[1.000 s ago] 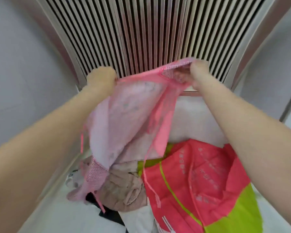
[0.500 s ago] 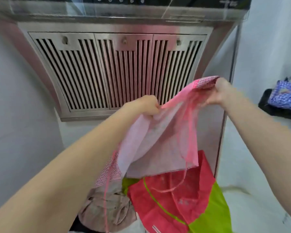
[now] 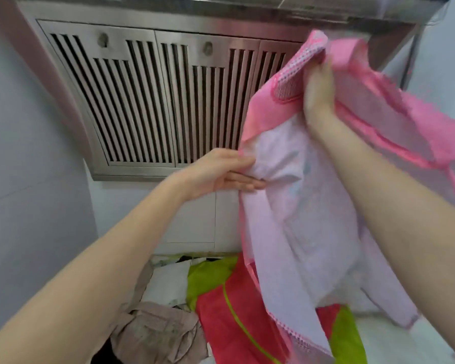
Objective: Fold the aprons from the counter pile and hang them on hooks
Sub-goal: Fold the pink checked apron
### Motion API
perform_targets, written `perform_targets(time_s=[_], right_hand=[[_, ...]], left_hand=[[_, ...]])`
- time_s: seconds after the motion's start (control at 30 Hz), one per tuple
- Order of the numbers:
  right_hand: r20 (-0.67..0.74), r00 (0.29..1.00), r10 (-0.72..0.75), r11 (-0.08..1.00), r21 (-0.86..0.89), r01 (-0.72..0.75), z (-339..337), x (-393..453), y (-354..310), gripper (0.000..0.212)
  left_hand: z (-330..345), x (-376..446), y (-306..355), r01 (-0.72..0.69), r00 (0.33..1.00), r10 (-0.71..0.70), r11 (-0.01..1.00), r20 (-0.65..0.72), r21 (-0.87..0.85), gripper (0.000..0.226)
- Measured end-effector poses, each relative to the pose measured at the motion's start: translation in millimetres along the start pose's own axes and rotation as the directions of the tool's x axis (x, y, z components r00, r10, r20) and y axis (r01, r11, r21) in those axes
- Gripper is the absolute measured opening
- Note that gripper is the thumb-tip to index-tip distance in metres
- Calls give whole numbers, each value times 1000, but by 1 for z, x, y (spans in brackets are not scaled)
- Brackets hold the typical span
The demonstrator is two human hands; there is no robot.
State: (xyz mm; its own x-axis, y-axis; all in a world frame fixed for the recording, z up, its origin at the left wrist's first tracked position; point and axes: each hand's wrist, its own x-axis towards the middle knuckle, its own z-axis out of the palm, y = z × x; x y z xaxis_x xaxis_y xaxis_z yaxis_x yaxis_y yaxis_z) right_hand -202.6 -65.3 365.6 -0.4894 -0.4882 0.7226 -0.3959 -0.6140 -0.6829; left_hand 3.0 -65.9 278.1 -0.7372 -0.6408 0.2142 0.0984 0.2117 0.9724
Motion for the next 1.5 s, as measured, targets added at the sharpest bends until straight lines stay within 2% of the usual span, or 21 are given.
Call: perform_targets(time_s=[0.13,0.2,0.23,0.3,0.33,0.4,0.47,0.53,0.6,0.67,0.73,0.8,0.9,1.0,1.1,1.2,1.27,1.3,1.37,1.4,1.5], right_hand=[[224,971,85,981,-188,-43,106,-68,91,46],[421,877,232,966,-208,-155,148,-118,147,34],[544,752,373,928,-220,-301,174,-151,170,28],[758,352,550,805,-369,-464,217,-208,205,26],[808,148,571,776,-471,-420,239,-244,225,30],[856,-88,509,821,-514,-250,254,-288,241,50],[877,-177,446,873,-470,-130,247,-320,241,68],[873,-223,434,858,-476,-194,226,-335,244,58],[820,-295,490,808,-554,-198,197,-342,251,46],[738,-303,602,749,-654,-103,164,-341,264,39],[697,-202,688,713,-702,5,128,-335,276,35],[663,-125,738,668,-744,-4,90,-331,283,31],[570,-98,815,576,-817,36,40,-339,281,31],[526,-142,839,538,-839,74,10,-365,268,34],[530,-216,820,556,-827,86,0,-393,251,35],[558,-224,799,588,-803,96,0,-414,238,38],[568,-233,789,604,-787,126,1,-425,231,48],[570,-243,785,610,-780,139,1,-429,230,54],[566,-256,784,612,-774,164,1,-439,225,67],[556,-267,787,606,-777,168,1,-443,221,74],[543,-294,786,613,-747,257,3,-456,208,96]], left_hand=[[-42,-35,-91,264,957,-272,961,-106,-80,15],[-58,-60,-141,395,902,-406,913,-143,-103,17],[-68,-77,-169,464,858,-483,875,-175,-136,18],[-79,-106,-211,563,768,-598,801,-230,-204,15],[-84,-128,-236,610,702,-662,750,-265,-258,12],[-88,-154,-266,639,608,-714,700,-348,-319,8],[-88,-179,-293,698,474,-778,617,-412,-362,11],[-87,-198,-312,785,349,-818,522,-458,-334,11],[-88,-211,-324,870,265,-824,428,-500,-245,12],[-95,-215,-331,941,266,-791,337,-551,-29,20],[-98,-214,-335,950,313,-746,252,-588,187,24],[-95,-215,-341,910,364,-701,130,-613,393,17],[-81,-223,-349,865,399,-623,12,-673,502,29],[-64,-234,-356,882,407,-595,59,-693,467,46],[-52,-247,-359,886,444,-525,135,-727,444,33],[-46,-262,-359,884,463,-565,356,-683,304,18],[-43,-273,-354,834,507,-626,530,-592,154,19],[-39,-278,-352,815,527,-650,569,-547,110,20],[-31,-289,-343,811,535,-719,585,-443,30,15],[-28,-293,-340,832,505,-782,553,-365,-34,11],[-22,-297,-326,890,438,-891,449,-122,-81,31]])
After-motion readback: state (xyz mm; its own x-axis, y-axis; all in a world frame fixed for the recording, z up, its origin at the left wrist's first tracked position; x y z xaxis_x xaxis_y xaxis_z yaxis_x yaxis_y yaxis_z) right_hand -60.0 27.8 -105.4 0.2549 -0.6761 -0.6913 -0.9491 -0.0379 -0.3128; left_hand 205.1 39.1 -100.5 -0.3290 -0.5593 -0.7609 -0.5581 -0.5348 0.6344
